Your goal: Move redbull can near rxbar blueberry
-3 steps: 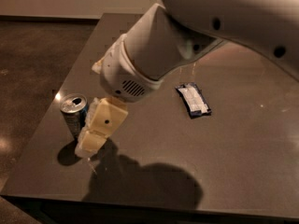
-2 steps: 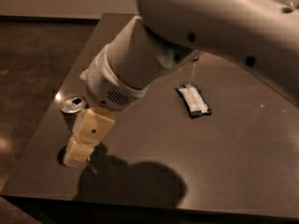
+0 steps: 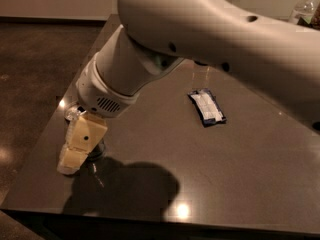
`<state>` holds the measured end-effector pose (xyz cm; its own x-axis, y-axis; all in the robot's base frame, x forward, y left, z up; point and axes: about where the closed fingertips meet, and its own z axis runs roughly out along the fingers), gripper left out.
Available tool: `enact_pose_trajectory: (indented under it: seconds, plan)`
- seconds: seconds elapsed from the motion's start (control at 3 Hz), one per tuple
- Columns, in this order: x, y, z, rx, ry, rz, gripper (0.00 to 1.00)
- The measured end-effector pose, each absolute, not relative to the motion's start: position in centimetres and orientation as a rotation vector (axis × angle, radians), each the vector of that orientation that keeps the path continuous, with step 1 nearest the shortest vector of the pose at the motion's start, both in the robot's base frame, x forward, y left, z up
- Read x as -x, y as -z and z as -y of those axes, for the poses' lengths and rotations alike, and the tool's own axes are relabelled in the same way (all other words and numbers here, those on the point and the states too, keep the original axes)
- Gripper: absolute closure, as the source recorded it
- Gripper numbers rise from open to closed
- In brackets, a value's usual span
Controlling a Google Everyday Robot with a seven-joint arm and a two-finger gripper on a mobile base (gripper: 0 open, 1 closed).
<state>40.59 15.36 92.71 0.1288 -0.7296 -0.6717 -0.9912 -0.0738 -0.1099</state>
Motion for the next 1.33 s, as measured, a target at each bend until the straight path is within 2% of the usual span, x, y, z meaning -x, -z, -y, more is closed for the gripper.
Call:
enact_pose_trajectory:
  seconds: [0.33, 0.67, 1.0, 1.33]
  plan:
    - [-41.6, -92.2, -15.8, 1.856, -0.613, -1.666, 0.0]
    - [-42.0, -92.1, -15.7, 1.86, -0.628, -1.668, 0.14]
    - [-42.0, -92.5, -15.2, 1.854, -0.652, -1.662, 0.38]
    - [-42.0, -93.6, -14.1, 1.824, -0.686, -1.658, 0.69]
